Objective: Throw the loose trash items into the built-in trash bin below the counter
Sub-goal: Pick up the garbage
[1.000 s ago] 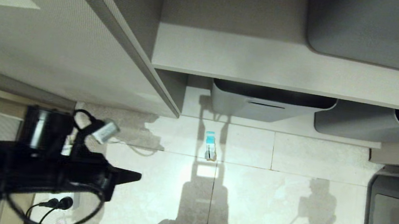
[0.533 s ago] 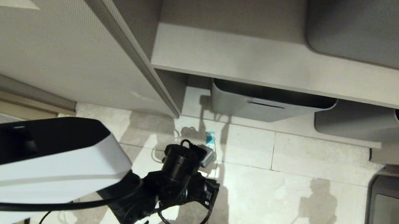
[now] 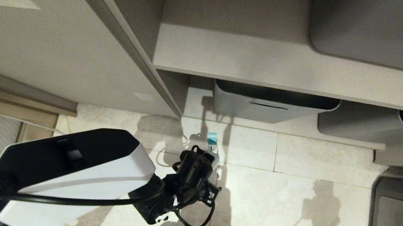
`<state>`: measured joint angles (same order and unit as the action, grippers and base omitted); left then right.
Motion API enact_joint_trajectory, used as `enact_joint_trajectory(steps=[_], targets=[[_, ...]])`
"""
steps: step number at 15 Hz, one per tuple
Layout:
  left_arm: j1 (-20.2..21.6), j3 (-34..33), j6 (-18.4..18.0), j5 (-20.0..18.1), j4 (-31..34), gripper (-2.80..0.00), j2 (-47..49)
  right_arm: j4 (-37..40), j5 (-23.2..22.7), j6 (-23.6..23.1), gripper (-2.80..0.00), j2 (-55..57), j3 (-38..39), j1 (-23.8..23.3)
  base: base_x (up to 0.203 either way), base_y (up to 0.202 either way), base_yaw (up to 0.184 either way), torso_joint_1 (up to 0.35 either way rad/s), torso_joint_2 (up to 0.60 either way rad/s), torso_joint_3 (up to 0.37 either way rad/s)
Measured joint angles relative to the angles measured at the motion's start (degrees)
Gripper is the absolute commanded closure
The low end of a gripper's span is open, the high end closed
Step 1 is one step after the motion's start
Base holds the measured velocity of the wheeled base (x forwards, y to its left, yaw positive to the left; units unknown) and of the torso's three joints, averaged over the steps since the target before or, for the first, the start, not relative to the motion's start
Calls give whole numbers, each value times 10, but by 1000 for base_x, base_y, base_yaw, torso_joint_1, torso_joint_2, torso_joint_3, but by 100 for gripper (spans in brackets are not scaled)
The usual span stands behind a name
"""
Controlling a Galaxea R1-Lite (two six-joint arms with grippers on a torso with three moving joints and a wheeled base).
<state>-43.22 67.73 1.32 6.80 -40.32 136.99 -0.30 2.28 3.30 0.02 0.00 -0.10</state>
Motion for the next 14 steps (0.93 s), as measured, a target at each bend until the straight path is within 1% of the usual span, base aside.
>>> enact_joint_trajectory(steps=[1,4,7,10,14], targets=[[5,18,-2,9,3,-280,9,0,0,0,0,0,0,0,0,0,0,0,0,0],[17,77,-4,15,-2,-280,45,0,0,0,0,0,0,0,0,0,0,0,0,0],[29,144,-21,26,-6,-280,83,0,0,0,0,0,0,0,0,0,0,0,0,0],[41,197,-40,28,-6,-280,118,0,0,0,0,0,0,0,0,0,0,0,0,0],[47,249,-40,25,-6,-280,149,0,0,0,0,0,0,0,0,0,0,0,0,0]])
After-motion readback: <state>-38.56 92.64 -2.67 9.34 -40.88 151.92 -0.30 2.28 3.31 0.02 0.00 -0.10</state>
